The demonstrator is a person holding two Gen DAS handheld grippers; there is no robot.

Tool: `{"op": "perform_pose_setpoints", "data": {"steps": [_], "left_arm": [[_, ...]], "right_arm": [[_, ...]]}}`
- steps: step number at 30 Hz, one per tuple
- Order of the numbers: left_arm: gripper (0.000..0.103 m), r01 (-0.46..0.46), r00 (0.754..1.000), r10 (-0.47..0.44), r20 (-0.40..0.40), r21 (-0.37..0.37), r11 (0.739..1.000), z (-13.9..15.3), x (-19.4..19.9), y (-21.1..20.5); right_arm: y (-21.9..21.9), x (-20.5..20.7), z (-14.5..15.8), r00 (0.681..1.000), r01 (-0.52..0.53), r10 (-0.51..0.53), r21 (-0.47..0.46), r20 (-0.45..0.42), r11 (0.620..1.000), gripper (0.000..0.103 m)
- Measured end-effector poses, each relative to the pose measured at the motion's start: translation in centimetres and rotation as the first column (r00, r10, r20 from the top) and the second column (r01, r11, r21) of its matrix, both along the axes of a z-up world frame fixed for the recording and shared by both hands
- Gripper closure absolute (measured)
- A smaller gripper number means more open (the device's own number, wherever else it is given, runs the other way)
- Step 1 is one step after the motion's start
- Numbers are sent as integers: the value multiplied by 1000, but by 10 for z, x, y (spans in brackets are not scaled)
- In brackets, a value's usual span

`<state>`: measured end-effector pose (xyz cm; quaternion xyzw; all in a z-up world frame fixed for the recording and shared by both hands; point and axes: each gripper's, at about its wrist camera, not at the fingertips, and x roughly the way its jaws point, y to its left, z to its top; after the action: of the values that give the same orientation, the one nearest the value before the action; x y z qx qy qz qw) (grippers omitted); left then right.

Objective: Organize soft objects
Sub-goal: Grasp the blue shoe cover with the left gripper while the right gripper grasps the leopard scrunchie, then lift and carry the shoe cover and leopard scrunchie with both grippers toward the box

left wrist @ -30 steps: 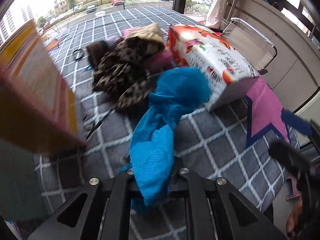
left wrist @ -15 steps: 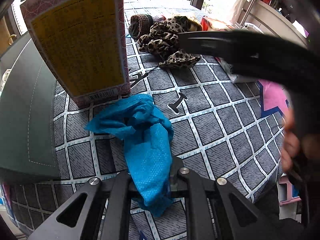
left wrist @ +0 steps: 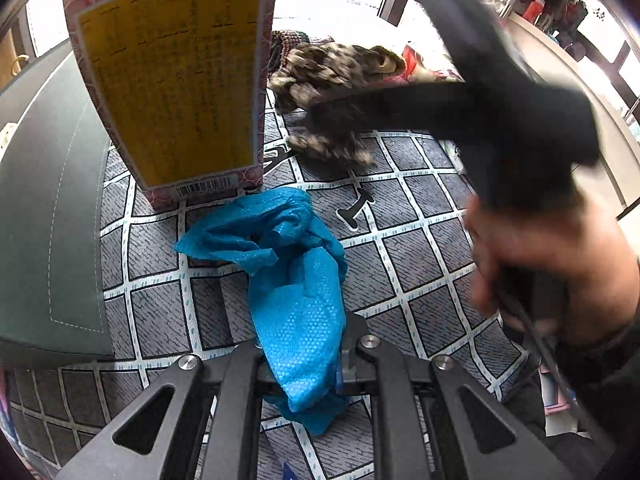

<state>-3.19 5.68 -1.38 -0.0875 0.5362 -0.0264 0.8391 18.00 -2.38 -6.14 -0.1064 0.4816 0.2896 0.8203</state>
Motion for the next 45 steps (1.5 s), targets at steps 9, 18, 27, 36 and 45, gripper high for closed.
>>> {"op": "perform_pose_setpoints", "data": {"steps": [9,18,27,36,45], "left_arm": [[91,55,998,-55,4,40,998,6,7,-20],[91,150,989,-149,-16,75,986,13,33,-72],[91,201,980,-198,-36,176,964,0,37,-103],[91,181,983,-180,-15,160,970,2,31,-101],[91,187,982,-190,4,157,970,3,30,-98]], "right_arm": [[-89,-73,24,998,63,-65,76,17,995,67],[-185,-101,16,951,310,-310,35,-7,950,67],[-199,-103,11,931,366,-366,39,-15,930,67],[-201,-111,9,930,367,-368,32,23,930,66],[-200,-112,9,925,378,-379,32,32,925,66]]}}
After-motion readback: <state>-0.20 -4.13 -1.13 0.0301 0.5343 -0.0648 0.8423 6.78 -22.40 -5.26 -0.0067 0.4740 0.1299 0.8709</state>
